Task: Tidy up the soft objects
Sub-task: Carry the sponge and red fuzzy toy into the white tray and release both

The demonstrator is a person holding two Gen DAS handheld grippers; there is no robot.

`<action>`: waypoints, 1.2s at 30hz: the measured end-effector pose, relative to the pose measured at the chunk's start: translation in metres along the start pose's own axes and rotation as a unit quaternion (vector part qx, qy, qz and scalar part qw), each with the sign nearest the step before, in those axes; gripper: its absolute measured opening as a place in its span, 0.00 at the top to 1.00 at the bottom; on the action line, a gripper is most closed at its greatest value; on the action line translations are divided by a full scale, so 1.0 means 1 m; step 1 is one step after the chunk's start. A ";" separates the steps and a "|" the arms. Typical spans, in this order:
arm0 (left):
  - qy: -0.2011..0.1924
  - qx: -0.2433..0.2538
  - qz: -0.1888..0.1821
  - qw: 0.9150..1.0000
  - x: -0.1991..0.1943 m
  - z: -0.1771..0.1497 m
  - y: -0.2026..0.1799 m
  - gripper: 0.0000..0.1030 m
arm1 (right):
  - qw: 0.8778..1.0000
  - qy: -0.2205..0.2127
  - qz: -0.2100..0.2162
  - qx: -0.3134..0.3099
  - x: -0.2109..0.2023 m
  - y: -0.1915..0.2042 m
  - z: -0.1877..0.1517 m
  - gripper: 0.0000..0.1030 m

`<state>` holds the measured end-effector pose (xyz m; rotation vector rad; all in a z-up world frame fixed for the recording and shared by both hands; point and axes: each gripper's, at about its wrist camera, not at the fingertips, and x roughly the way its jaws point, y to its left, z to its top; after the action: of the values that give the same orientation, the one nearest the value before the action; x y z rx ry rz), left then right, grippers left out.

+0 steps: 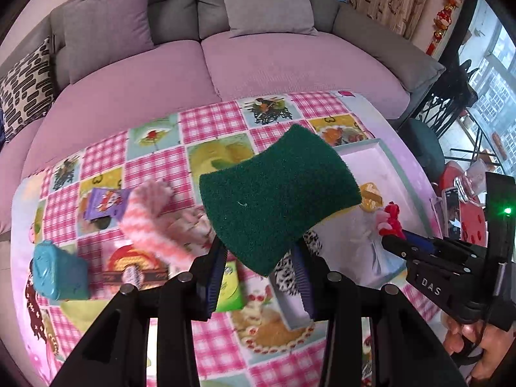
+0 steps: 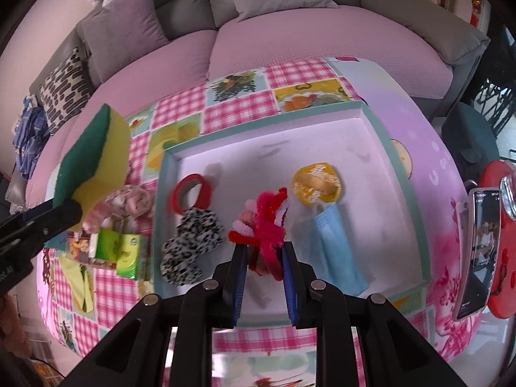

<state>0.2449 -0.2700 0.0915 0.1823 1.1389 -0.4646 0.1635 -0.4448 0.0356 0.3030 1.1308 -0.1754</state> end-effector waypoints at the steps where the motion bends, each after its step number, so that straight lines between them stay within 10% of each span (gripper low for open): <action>1: 0.003 0.000 -0.002 1.000 0.006 0.002 -0.003 0.59 | 1.000 0.001 -0.003 0.000 0.002 -0.003 0.002 0.78; 36: 0.047 0.046 0.003 0.998 0.122 0.015 -0.052 0.58 | 0.996 0.041 -0.081 0.010 0.071 -0.051 0.062 0.75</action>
<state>0.2752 -0.3536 -0.0073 0.2905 1.2099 -0.5080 0.2316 -0.5121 -0.0119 0.2371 1.2365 -0.3199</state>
